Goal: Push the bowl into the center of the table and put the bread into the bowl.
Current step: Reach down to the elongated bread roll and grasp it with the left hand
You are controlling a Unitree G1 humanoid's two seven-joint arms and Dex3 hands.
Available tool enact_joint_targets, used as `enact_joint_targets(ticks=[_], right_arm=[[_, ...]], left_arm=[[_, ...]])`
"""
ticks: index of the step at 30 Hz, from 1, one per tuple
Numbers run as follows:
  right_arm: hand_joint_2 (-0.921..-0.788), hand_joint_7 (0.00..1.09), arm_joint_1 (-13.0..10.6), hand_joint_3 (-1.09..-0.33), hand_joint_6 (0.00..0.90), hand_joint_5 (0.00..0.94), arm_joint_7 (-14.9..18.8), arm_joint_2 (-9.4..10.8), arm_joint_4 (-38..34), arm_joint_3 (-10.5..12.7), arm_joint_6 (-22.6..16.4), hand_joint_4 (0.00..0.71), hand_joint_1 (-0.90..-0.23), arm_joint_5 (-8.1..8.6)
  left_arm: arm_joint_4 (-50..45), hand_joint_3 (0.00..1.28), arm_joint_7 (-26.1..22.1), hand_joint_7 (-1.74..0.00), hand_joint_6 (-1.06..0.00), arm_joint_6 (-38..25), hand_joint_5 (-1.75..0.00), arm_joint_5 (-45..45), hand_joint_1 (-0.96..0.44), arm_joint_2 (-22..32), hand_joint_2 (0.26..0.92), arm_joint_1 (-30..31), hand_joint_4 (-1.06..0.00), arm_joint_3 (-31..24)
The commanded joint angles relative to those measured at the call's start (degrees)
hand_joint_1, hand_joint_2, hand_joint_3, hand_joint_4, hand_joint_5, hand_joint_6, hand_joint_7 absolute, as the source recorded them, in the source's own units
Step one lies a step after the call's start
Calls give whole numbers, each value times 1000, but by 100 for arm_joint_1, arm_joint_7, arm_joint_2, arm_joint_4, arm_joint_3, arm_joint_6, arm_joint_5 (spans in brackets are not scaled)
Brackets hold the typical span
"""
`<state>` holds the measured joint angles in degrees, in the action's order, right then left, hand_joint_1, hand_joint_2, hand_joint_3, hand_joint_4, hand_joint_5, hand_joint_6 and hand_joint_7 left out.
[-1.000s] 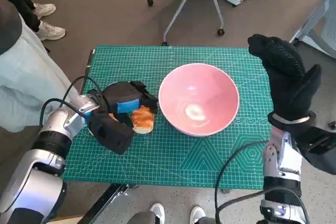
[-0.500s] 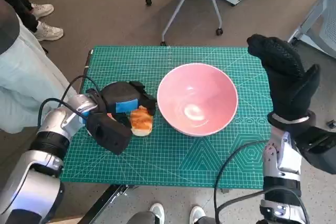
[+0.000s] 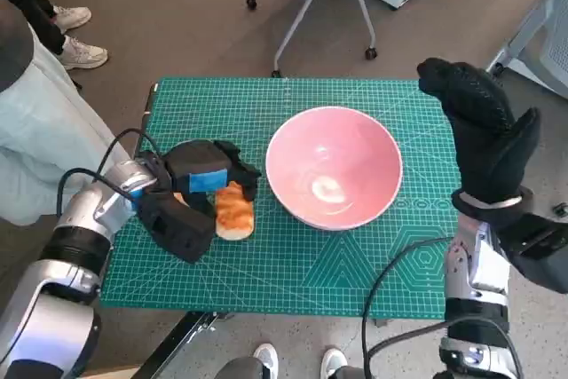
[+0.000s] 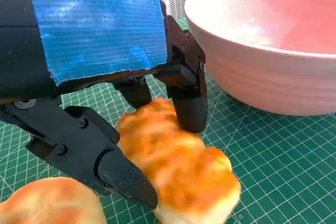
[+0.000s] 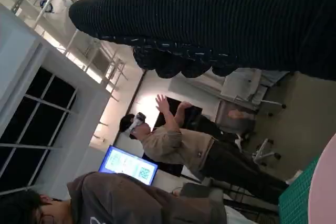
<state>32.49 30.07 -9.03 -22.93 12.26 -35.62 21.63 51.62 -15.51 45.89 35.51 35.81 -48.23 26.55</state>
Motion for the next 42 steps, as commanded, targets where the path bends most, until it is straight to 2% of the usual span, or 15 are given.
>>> enact_joint_targets(ticks=[1,12,20,33,36,37,38,39,40,41,42], right_arm=[[-921,332,-63,-741,158,0,40,-38,-95,-15,40,183,-690,-12],[-921,325,-5,-739,159,0,83,-36,-208,-5,-3,182,-684,12],[-921,322,0,-741,159,0,96,-7,-220,-17,-29,181,-684,14],[-921,318,21,-742,161,0,85,5,-277,-2,-58,180,-684,16],[-921,317,24,-742,161,0,69,15,-279,-4,-60,180,-684,9],[-921,317,26,-742,161,0,64,17,-280,-6,-60,180,-684,5],[-921,317,22,-742,162,0,60,19,-273,-9,-62,180,-684,0],[-921,317,21,-742,162,0,58,20,-270,-12,-65,179,-684,-4],[-921,316,22,-742,162,0,50,19,-271,-13,-72,179,-684,-13],[-921,316,26,-743,162,0,45,19,-275,-14,-78,178,-684,-20],[-921,316,29,-743,162,0,35,19,-278,-14,-83,177,-684,-31]], left_arm=[[-291,35,-202,-1205,-658,62,-1035,-254,2,226,920,108,-739,-209],[-1211,26,-683,-1198,-665,-93,-1021,-788,2,523,920,311,-753,-700],[-1853,15,-865,-1180,-688,-259,-1009,-1076,2,673,919,491,-757,-1032],[-2153,7,-858,-1164,-723,-180,-981,-1237,2,709,915,700,-762,-1310],[-2279,14,-1075,-1167,-726,-361,-1004,-1376,2,714,918,825,-731,-1330],[-2346,27,-1182,-1181,-714,-465,-905,-1437,-71,717,918,871,-689,-1333],[-2477,50,-1363,-1205,-693,-674,-681,-1501,-177,733,919,942,-669,-1322],[-2579,41,-1494,-915,-603,-830,-455,-1545,-92,746,838,994,-598,-1317],[-2708,31,-1655,-641,-591,-1027,-295,-1547,-34,779,789,1052,-560,-1296],[-2804,22,-1772,-431,-549,-1171,-188,-1547,-11,802,748,1094,-490,-1287],[-2904,18,-1917,-356,-534,-1331,-151,-1532,-3,828,734,1122,-464,-1270]])
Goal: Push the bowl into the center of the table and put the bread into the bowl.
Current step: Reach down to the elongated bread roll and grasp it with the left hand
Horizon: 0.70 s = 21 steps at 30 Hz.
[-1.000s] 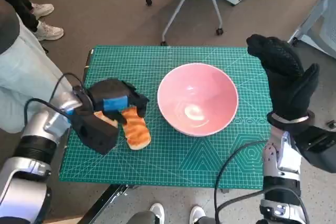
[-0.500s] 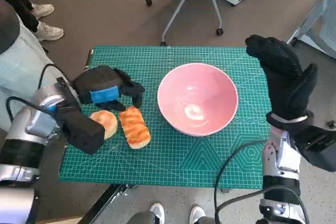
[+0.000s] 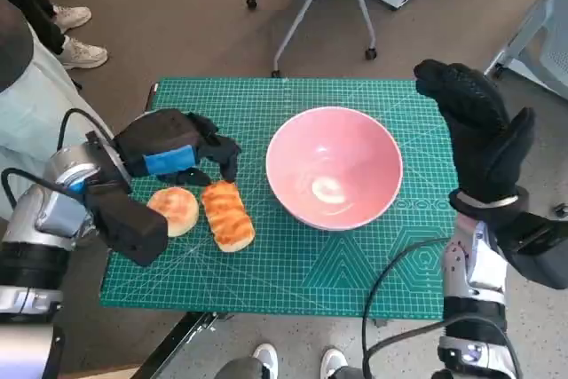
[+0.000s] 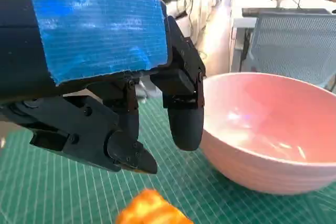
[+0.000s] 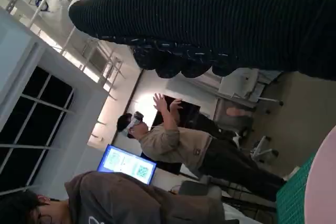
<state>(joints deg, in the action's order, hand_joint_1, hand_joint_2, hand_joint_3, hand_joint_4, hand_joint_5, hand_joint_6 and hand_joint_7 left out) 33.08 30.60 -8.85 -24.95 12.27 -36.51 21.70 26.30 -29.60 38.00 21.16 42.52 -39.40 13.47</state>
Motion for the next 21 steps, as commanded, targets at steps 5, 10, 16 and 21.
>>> enact_joint_targets(ticks=[5,10,16,21], right_arm=[[-921,316,-27,-744,162,0,-30,4,-66,-18,9,175,-685,-49],[-921,315,-26,-742,163,0,-23,6,-63,-20,1,175,-686,-44],[-921,315,-27,-741,164,0,-23,13,-61,-25,3,176,-685,-41],[-921,315,-23,-743,164,0,-11,14,-81,-23,4,175,-685,-29]], left_arm=[[-626,3,-814,-72,-456,-787,-22,61,-43,214,675,315,-352,73],[-520,0,-800,-31,-453,-639,-6,168,-70,177,666,334,-343,111],[-382,0,-676,-17,-453,-385,-3,325,-75,145,662,339,-339,186],[-183,0,-513,-8,-445,-170,0,574,-94,93,661,308,-325,336]])
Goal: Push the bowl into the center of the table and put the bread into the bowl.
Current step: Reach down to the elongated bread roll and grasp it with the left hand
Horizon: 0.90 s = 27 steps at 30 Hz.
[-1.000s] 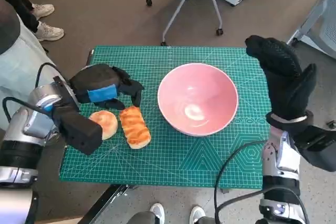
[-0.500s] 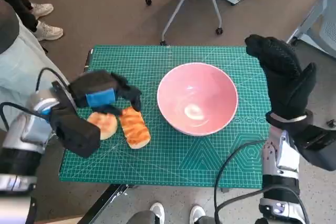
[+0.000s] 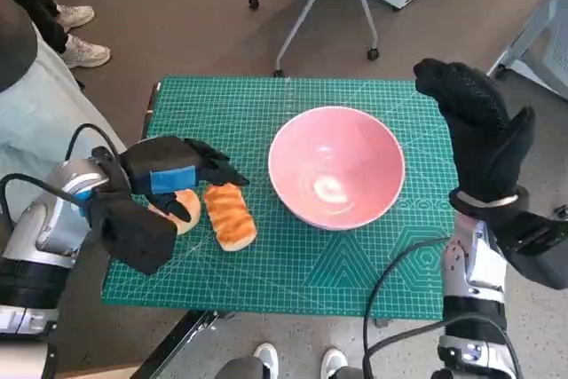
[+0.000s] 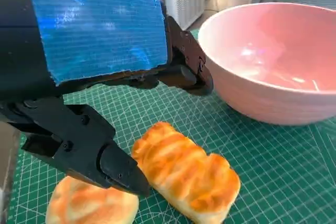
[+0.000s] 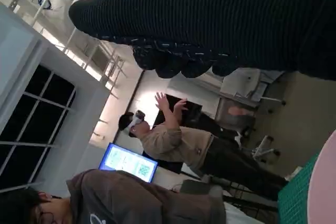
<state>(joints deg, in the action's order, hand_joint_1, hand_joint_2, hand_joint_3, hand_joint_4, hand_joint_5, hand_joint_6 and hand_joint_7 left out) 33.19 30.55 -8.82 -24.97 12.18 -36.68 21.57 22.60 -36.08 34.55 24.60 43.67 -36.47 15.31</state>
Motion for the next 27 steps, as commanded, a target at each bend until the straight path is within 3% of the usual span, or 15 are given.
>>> enact_joint_targets(ticks=[1,10,27], right_arm=[[-921,315,-33,-743,164,0,-5,7,-83,-14,24,175,-685,-14],[-921,315,-41,-743,164,0,20,-20,-71,2,46,175,-684,16],[-921,316,-74,-745,163,0,17,-32,-6,1,72,174,-686,21]], left_arm=[[243,0,183,-7,-444,219,0,301,-97,-30,661,0,-323,191],[759,1,603,-1,-436,506,0,817,-166,-185,662,-157,-305,493],[1412,7,1032,-1,-428,333,-3,1334,-71,-557,678,-390,-301,854]])
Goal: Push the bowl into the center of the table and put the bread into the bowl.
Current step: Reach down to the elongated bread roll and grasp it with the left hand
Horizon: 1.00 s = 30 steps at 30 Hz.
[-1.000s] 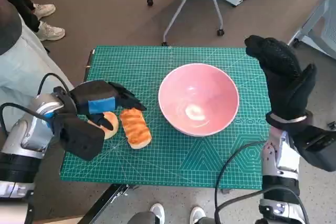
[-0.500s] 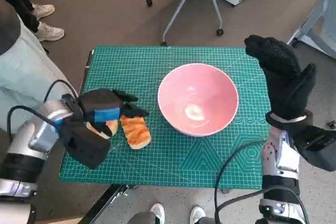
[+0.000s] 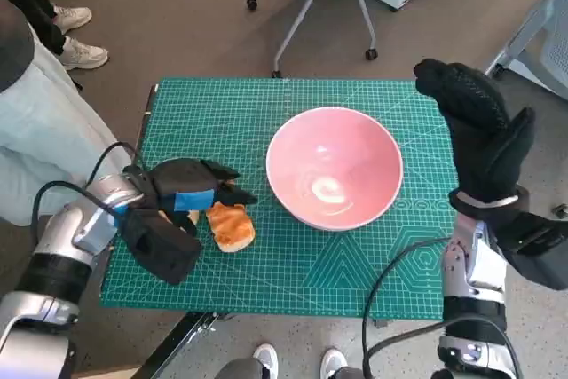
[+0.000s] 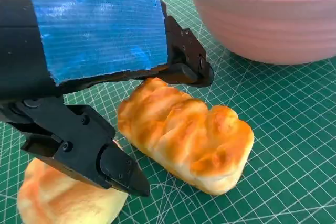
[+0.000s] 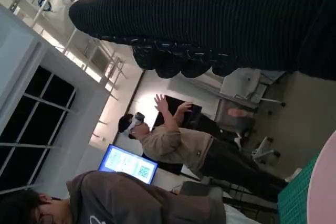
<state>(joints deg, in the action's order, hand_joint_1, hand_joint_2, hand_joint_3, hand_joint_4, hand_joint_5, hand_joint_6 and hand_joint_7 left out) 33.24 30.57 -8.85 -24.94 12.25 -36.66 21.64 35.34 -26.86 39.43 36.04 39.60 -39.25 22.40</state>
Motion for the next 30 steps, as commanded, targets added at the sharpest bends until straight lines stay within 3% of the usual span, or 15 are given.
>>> enact_joint_targets(ticks=[1,16,30], right_arm=[[-921,316,-79,-745,163,0,18,-31,-7,-4,72,174,-686,16],[-921,316,-87,-741,165,2,47,-47,-104,21,17,178,-687,20],[-921,313,-81,-740,166,1,54,-49,-118,27,11,179,-688,21]], left_arm=[[164,7,131,-1,-428,-183,-4,218,-68,-175,680,-121,-303,170],[782,21,546,-3,-434,-196,-3,540,-27,-564,729,-369,-313,593],[922,14,681,-2,-439,-154,-1,533,-25,-565,741,-450,-319,725]])
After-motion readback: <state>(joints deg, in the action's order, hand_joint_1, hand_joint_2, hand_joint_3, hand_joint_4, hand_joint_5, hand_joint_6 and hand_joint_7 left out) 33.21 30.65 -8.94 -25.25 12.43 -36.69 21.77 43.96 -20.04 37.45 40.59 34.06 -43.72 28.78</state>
